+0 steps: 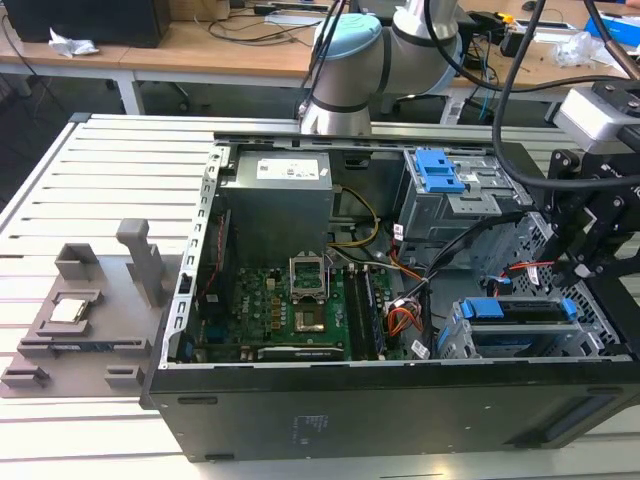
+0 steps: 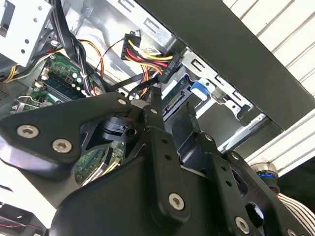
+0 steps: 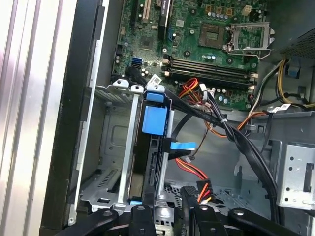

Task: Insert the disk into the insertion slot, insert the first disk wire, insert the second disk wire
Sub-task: 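Insert the first disk wire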

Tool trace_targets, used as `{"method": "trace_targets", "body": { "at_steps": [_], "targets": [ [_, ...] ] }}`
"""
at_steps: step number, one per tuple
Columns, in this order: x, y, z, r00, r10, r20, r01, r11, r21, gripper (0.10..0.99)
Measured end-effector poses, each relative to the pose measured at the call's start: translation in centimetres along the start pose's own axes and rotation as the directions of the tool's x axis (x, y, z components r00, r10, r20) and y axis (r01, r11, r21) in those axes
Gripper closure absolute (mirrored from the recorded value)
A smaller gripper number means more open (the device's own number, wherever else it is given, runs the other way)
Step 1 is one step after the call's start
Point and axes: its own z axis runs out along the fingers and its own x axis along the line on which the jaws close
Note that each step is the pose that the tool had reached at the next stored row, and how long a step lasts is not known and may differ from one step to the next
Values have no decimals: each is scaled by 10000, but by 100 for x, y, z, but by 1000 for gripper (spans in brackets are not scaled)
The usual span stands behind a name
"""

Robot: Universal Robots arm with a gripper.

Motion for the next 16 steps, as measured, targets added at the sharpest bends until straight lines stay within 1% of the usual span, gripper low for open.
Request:
{"method": "trace_targets", "body": {
  "at_steps": [2,7,12,14,15,16],
  "targets": [
    [-21,-15,0,9998,-190,-8,190,9998,-1,725],
    [-93,-85,-1,9982,-599,-27,599,9982,-5,725],
    [-96,-113,-1,9955,-942,-48,942,9956,-10,725],
    [-99,-128,7,9948,-1015,-83,1015,9948,-19,725],
    [-104,-133,11,9947,-1022,-120,1021,9948,-29,725],
    [-115,-141,17,9946,-1022,-176,1022,9948,-43,725]
  ]
}}
